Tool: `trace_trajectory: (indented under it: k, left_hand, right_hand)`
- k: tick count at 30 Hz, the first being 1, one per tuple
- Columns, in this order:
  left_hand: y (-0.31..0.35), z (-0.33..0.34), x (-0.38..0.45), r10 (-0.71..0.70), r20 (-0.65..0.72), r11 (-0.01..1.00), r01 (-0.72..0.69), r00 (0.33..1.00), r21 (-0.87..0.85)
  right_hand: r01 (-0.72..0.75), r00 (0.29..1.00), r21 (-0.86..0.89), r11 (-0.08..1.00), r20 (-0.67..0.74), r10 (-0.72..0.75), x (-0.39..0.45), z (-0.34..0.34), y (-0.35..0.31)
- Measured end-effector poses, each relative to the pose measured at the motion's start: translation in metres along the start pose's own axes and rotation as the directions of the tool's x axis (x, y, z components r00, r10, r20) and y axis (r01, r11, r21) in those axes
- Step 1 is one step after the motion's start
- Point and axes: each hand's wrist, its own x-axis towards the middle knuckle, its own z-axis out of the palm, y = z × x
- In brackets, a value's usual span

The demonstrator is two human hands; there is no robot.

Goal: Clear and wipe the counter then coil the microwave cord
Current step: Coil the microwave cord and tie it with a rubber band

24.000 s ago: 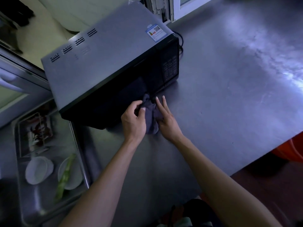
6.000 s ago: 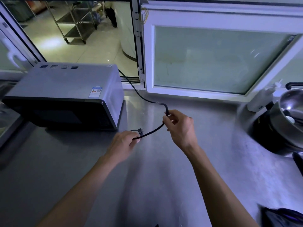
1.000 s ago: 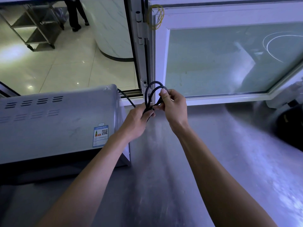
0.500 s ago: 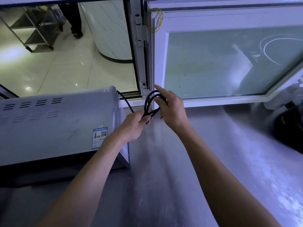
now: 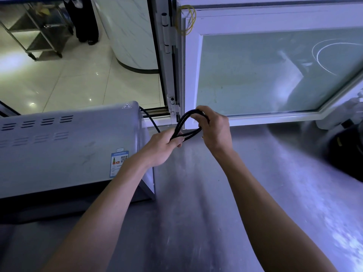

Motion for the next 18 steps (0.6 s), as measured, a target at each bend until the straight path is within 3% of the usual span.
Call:
trace_trajectory:
  k: [9, 18]
  left_hand:
    - [-0.008, 0.001, 0.000, -0.079, -0.059, 0.997, 0.077, 0.995, -0.027]
    - [-0.004, -0.002, -0.007, -0.026, -0.100, 0.999, 0.024, 0.995, -0.022]
  right_hand:
    - [0.035, 0.999, -0.047, 0.998, -0.029, -0.036, 0.001, 0.006, -0.003]
    - [0.078, 0.994, -0.043, 0.996, 0.081, -0.074, 0.009, -0.005, -0.019]
